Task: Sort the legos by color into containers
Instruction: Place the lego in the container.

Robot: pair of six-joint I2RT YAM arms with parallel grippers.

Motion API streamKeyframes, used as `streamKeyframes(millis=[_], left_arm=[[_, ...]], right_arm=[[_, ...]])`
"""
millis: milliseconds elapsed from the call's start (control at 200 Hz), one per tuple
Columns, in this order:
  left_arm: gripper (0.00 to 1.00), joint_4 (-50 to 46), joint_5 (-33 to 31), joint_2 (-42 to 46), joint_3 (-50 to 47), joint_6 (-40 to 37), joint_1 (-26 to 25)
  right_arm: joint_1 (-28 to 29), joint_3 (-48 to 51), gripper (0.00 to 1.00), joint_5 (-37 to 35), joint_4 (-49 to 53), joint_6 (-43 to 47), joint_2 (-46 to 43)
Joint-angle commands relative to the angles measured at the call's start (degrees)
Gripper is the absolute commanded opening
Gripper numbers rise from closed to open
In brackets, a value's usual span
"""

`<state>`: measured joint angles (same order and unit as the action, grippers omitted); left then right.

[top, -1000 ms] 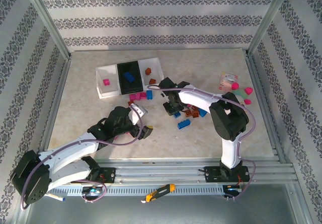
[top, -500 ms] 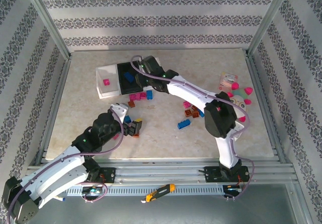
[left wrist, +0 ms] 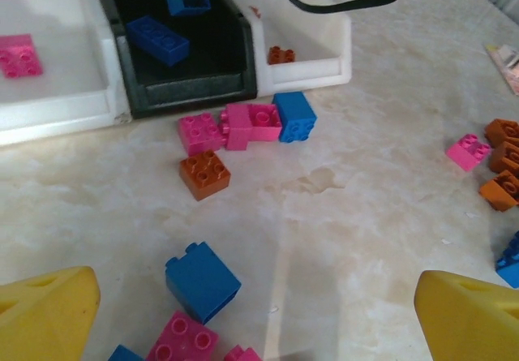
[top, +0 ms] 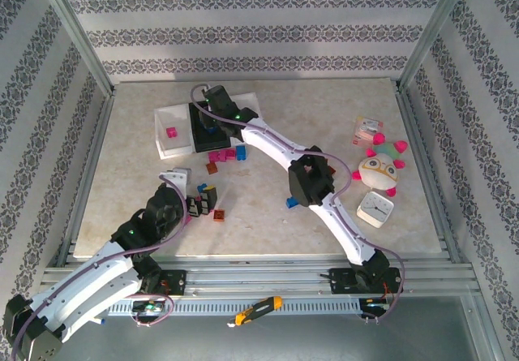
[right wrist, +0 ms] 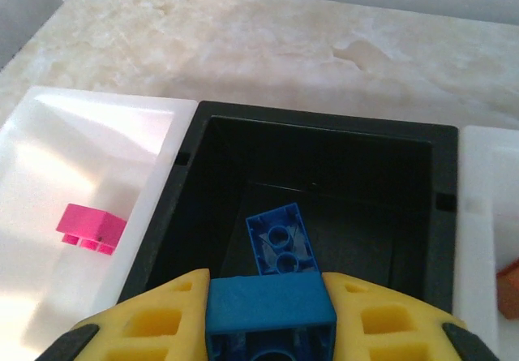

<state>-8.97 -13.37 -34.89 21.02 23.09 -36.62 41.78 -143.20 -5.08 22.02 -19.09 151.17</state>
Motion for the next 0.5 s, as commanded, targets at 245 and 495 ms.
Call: streamKeyframes(millis=[245, 495], left_arm=[[0.99, -15.5, -8.9, -3.2, 6.2, 15.3, 0.7], [0.99, -24.9, -7.6, -10.2, 12.4, 22.8, 0.7]], right_arm=[[-1.1, -4.1, 0.77, 7.0, 2.1, 7.2, -4.6], [0.3, 18.7, 0.83, 11.9, -6.0, 10.0, -21.8]])
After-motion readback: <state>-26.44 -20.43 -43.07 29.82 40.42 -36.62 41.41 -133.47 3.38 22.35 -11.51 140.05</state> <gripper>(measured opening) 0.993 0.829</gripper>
